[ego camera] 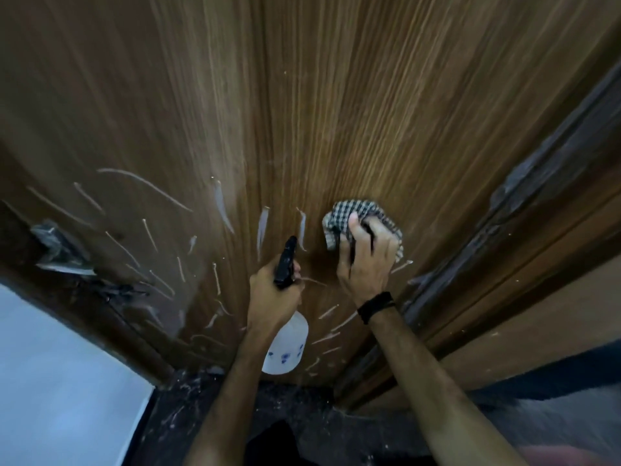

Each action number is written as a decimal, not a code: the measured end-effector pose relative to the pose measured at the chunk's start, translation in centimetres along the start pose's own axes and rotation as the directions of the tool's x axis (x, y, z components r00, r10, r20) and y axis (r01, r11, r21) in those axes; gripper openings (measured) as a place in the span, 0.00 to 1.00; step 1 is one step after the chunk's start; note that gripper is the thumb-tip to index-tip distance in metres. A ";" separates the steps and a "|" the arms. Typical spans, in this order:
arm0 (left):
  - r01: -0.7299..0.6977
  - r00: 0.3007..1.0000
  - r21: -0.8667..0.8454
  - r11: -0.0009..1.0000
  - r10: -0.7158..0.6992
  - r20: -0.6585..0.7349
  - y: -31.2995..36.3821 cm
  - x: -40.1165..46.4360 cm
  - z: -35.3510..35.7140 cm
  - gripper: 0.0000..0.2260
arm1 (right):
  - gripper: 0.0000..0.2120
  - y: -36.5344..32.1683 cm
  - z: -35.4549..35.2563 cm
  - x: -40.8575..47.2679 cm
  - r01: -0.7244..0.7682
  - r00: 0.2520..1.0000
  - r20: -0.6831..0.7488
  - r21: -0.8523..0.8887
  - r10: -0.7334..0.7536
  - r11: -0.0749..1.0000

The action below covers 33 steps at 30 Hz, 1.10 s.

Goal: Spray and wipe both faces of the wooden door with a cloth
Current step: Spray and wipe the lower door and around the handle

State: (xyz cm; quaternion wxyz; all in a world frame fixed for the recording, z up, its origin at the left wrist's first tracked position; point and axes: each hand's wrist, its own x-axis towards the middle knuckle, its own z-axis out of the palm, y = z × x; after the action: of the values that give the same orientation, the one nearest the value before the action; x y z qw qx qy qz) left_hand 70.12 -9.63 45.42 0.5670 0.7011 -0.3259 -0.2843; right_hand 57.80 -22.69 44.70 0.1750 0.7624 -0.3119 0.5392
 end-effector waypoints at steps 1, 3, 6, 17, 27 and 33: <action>0.005 1.000 0.001 1.000 -0.005 -0.004 -0.2 0.1 -0.1 0.08 | 0.19 0.0 0.2 -1.2 -0.002 0.999 0.050 0.020 0.001 1.000; 0.015 1.000 0.017 1.000 -0.015 -0.008 -0.4 0.2 -0.3 0.07 | 0.20 -0.4 0.5 -2.1 -0.045 0.995 0.087 0.084 0.038 0.995; 0.014 1.000 0.058 0.998 -0.013 -0.010 -0.8 0.1 -0.6 0.08 | 0.17 -1.5 0.3 0.2 -0.073 0.997 -0.010 0.193 0.076 0.978; 0.016 1.000 0.082 0.996 -0.017 0.019 -1.8 -0.4 -1.9 0.08 | 0.15 -2.9 1.9 -3.1 -0.012 0.993 0.120 0.203 -0.013 0.979; 0.025 0.999 -0.079 0.997 -0.023 0.024 -1.7 -0.4 -3.7 0.09 | 0.16 -6.4 1.1 5.3 -0.106 0.987 -0.093 0.244 0.132 0.964; 0.035 0.999 -0.067 0.997 -0.033 0.035 -2.0 -0.2 -5.1 0.09 | 0.15 -6.0 2.3 -2.7 -0.072 0.988 0.148 0.227 0.039 0.971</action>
State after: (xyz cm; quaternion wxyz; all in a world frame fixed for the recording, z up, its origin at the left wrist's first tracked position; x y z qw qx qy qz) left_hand 74.18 -6.08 44.41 0.5799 0.6819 -0.3137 -0.3168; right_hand 62.83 -18.87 41.78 0.0468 0.8052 -0.2799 0.5207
